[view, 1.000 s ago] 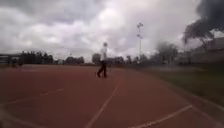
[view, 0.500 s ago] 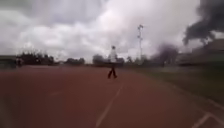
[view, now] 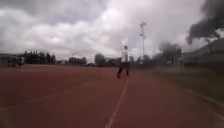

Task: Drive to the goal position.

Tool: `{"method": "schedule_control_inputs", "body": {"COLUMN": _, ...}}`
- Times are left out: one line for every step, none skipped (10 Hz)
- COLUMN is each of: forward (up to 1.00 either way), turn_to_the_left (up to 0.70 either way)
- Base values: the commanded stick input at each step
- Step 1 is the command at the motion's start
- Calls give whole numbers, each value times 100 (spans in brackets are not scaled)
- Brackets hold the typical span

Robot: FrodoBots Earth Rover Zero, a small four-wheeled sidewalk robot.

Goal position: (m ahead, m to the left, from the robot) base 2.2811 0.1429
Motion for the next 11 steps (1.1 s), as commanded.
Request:
{"method": "schedule_control_inputs", "body": {"forward": 85, "turn_to_the_left": -4}}
{"method": "schedule_control_inputs", "body": {"forward": 85, "turn_to_the_left": -11}}
{"method": "schedule_control_inputs", "body": {"forward": 85, "turn_to_the_left": -19}}
{"method": "schedule_control_inputs", "body": {"forward": 85, "turn_to_the_left": -26}}
{"method": "schedule_control_inputs", "body": {"forward": 85, "turn_to_the_left": -33}}
{"method": "schedule_control_inputs", "body": {"forward": 85, "turn_to_the_left": -33}}
{"method": "schedule_control_inputs", "body": {"forward": 85, "turn_to_the_left": -33}}
{"method": "schedule_control_inputs", "body": {"forward": 85, "turn_to_the_left": -33}}
{"method": "schedule_control_inputs", "body": {"forward": 85, "turn_to_the_left": -33}}
{"method": "schedule_control_inputs", "body": {"forward": 85, "turn_to_the_left": -33}}
{"method": "schedule_control_inputs", "body": {"forward": 85, "turn_to_the_left": -33}}
